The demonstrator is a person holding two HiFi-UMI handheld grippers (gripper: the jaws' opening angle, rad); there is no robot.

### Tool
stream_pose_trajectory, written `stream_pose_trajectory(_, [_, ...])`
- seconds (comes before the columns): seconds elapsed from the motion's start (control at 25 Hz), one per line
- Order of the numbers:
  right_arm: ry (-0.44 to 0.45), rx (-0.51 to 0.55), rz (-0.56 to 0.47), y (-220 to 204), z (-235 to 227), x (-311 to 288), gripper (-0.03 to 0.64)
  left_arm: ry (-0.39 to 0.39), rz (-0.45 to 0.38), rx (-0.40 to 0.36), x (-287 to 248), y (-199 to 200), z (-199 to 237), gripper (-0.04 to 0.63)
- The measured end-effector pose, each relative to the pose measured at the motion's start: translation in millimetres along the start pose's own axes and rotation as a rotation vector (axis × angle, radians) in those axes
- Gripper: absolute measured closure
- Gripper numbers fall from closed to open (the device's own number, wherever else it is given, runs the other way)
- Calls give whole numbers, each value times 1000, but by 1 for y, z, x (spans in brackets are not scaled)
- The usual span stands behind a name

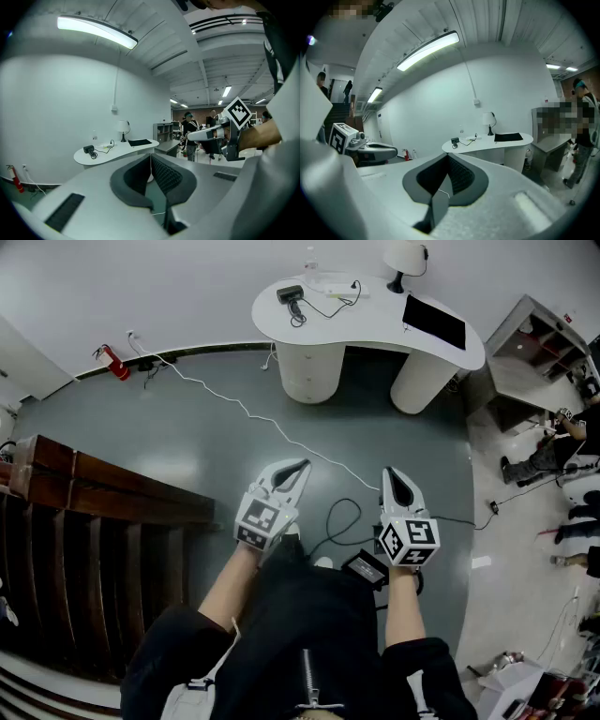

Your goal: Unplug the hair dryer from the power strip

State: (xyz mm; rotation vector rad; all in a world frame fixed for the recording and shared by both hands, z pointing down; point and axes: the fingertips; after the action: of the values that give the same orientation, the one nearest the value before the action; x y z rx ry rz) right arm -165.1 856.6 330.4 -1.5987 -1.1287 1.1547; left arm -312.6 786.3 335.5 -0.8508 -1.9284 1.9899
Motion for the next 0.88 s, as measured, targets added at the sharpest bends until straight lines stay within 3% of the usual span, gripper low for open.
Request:
stream_pose_trajectory(0.2, [31,4,-12,4,8,-17,614,-1,8,4,-6,1,14,581])
stream_pose_trajectory(0.88, [-12,1,-37,30,11,-111,614,-48,13,-15,-57,0,106,581])
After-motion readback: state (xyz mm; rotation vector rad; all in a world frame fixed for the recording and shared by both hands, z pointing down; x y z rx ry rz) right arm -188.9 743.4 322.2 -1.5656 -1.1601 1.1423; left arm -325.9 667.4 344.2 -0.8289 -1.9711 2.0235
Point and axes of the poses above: the fingertips, and each gripper's own axes: x backward along the fingers, z to its left, y out of its top, and after that the axes turned 9 degrees about y, right-handed
